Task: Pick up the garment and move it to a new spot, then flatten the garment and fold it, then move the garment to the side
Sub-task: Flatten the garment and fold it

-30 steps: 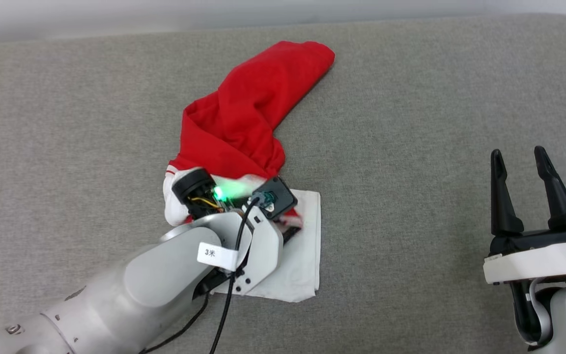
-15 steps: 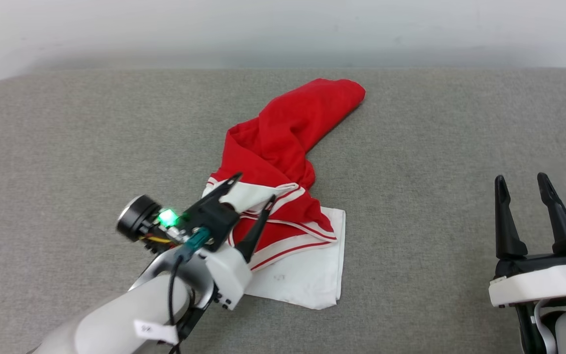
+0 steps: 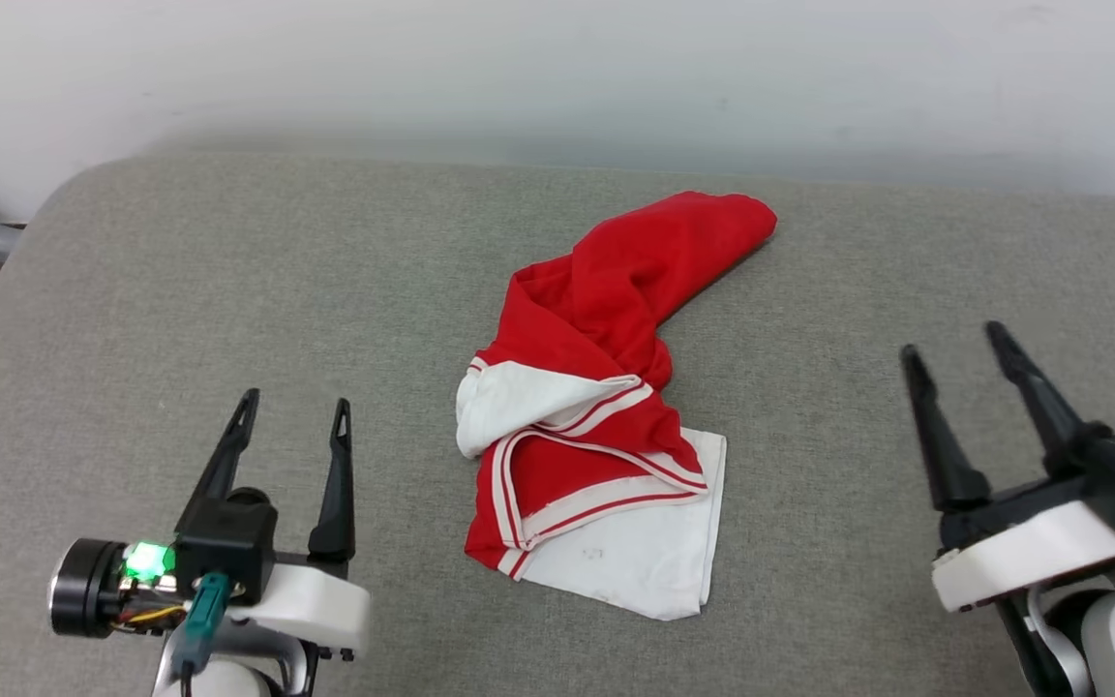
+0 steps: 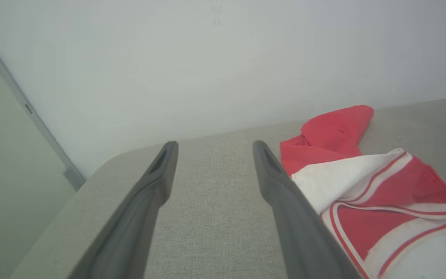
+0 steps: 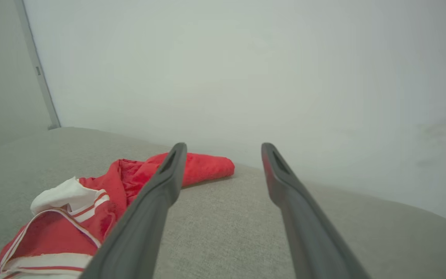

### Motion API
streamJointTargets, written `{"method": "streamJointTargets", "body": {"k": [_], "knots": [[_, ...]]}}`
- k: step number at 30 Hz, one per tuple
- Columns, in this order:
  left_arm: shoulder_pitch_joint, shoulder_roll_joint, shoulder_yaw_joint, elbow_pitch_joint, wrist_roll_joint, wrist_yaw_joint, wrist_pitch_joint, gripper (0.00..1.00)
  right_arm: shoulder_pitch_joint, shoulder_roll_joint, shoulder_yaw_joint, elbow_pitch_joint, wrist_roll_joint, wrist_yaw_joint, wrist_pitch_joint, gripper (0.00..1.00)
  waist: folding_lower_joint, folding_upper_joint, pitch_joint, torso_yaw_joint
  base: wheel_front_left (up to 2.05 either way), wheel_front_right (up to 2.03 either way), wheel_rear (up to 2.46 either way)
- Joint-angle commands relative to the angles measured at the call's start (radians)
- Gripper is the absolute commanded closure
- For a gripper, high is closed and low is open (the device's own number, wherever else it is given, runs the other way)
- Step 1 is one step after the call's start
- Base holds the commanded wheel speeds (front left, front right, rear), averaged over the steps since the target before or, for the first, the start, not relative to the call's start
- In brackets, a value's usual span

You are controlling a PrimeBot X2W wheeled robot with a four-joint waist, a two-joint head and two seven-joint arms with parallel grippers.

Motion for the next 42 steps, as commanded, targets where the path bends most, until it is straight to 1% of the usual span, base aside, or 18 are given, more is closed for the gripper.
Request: {"method": "streamJointTargets", "body": {"k": [1,3,4,7,12,15,18,22,26,30,34,36,42], "knots": [[0.024,-0.012,0.023,-0.009,0.017,0.007,-0.006,0.0,-0.017,-0.024,0.028,-0.013,0.012,-0.001,0.021,0.0,0.0001,0.0,0.0,0.008,0.0,0.0,0.0],[0.071,-0.033,0.073,-0.021,0.049,0.015,-0.007,0.0,-0.039,-0.071,0.093,-0.042,0.043,-0.001,0.069,0.0,0.0001,0.0,-0.003,0.017,0.0,0.0,0.0],[0.094,-0.044,0.095,-0.025,0.063,0.016,-0.007,0.0,-0.047,-0.099,0.141,-0.058,0.063,-0.001,0.1,0.0,0.0001,0.0,-0.004,0.02,0.0,0.0,0.0],[0.153,-0.081,0.157,-0.03,0.101,0.004,-0.007,0.0,-0.082,-0.197,0.271,-0.11,0.128,-0.001,0.199,0.0,0.0001,0.0,-0.005,0.035,0.0,0.0,0.0],[0.213,-0.134,0.237,-0.014,0.157,-0.054,-0.006,0.0,-0.171,-0.356,0.511,-0.185,0.255,-0.001,0.394,0.0,0.0001,0.0,0.002,0.057,0.0,0.0,0.0],[0.228,-0.166,0.274,-0.002,0.188,-0.088,-0.006,0.0,-0.237,-0.431,0.648,-0.205,0.324,-0.001,0.506,0.0,0.0001,0.0,0.012,0.07,0.0,0.0,0.0],[0.235,-0.199,0.308,0.006,0.217,-0.12,-0.006,0.0,-0.307,-0.478,0.76,-0.201,0.377,-0.001,0.592,0.0,0.0001,0.0,0.031,0.081,0.0,0.0,0.0],[0.24,-0.245,0.351,0.016,0.253,-0.162,-0.006,0.0,-0.396,-0.512,0.892,-0.162,0.423,-0.001,0.667,0.0,0.0001,0.0,0.064,0.098,0.0,0.0,0.0],[0.24,-0.291,0.389,0.026,0.291,-0.199,-0.005,0.0,-0.474,-0.519,1.001,-0.103,0.436,-0.001,0.682,0.0,0.0001,0.0,0.099,0.118,0.0,0.0,0.0],[0.226,-0.337,0.421,0.035,0.324,-0.236,-0.005,0.0,-0.539,-0.513,1.08,-0.037,0.446,-0.001,0.674,0.0,0.0001,0.0,0.137,0.137,0.0,0.0,0.0],[0.208,-0.375,0.455,0.044,0.355,-0.273,-0.005,0.0,-0.587,-0.502,1.141,0.031,0.46,-0.001,0.649,0.0,0.0001,0.0,0.177,0.153,0.0,0.0,0.0],[0.199,-0.395,0.471,0.049,0.369,-0.292,-0.005,0.0,-0.611,-0.498,1.167,0.07,0.449,-0.001,0.637,0.0,0.0001,0.0,0.195,0.16,0.0,0.0,0.0],[0.192,-0.447,0.518,0.066,0.411,-0.341,-0.005,0.0,-0.616,-0.485,1.221,0.174,0.453,-0.002,0.623,0.0,0.0001,0.0,0.222,0.169,0.0,0.0,0.0]]}}
